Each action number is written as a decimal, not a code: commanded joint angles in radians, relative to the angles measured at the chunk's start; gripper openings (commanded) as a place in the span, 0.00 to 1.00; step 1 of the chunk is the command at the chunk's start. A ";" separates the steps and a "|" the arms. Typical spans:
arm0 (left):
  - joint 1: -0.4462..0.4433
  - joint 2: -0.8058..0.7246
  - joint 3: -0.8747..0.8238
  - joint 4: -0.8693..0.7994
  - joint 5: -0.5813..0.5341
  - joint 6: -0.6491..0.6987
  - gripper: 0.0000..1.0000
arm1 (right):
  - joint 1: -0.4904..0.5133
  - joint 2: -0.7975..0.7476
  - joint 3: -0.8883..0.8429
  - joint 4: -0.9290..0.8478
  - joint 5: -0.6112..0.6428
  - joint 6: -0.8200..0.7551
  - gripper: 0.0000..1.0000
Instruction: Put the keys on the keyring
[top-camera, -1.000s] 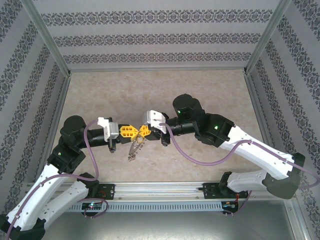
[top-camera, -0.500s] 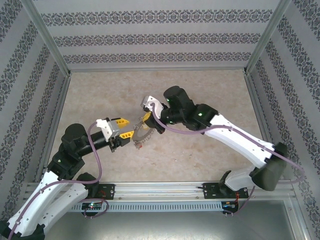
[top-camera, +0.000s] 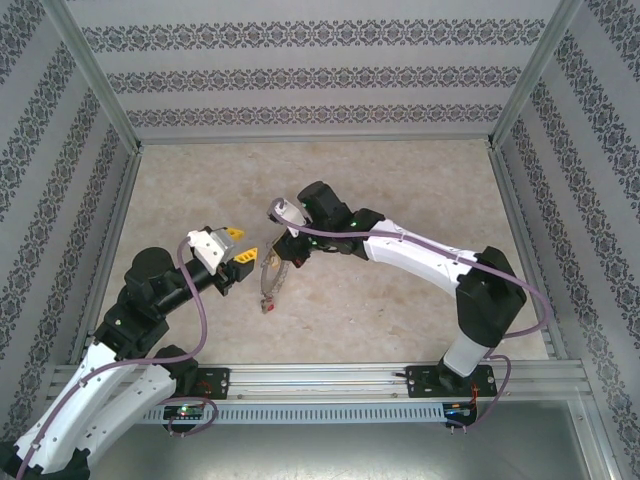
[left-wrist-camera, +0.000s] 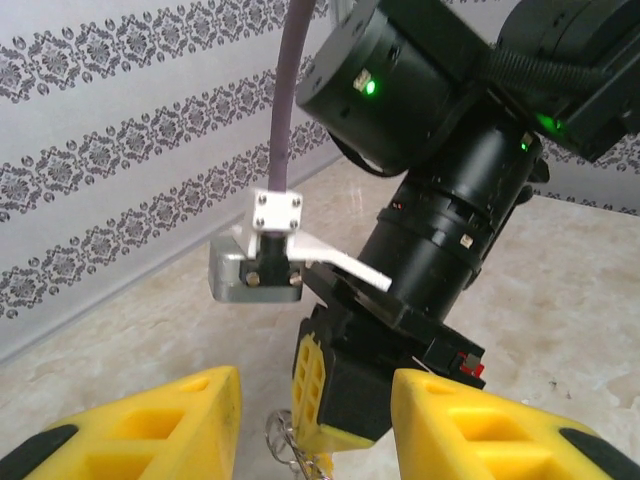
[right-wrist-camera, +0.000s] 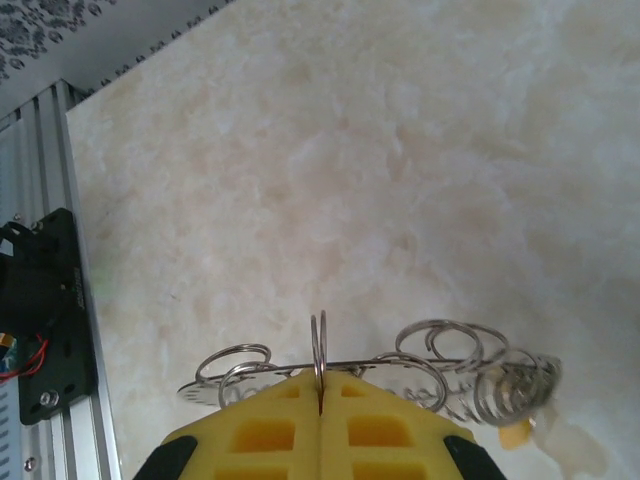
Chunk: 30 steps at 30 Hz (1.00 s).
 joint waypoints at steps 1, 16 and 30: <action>-0.005 0.006 0.004 -0.023 -0.035 -0.011 0.44 | -0.026 -0.001 -0.043 0.082 -0.008 0.090 0.00; -0.006 0.077 0.022 -0.020 -0.033 -0.027 0.45 | -0.178 -0.044 -0.269 0.207 0.124 0.192 0.00; -0.003 0.225 0.012 0.029 -0.093 -0.194 1.00 | -0.235 -0.378 -0.466 0.154 0.403 0.073 0.67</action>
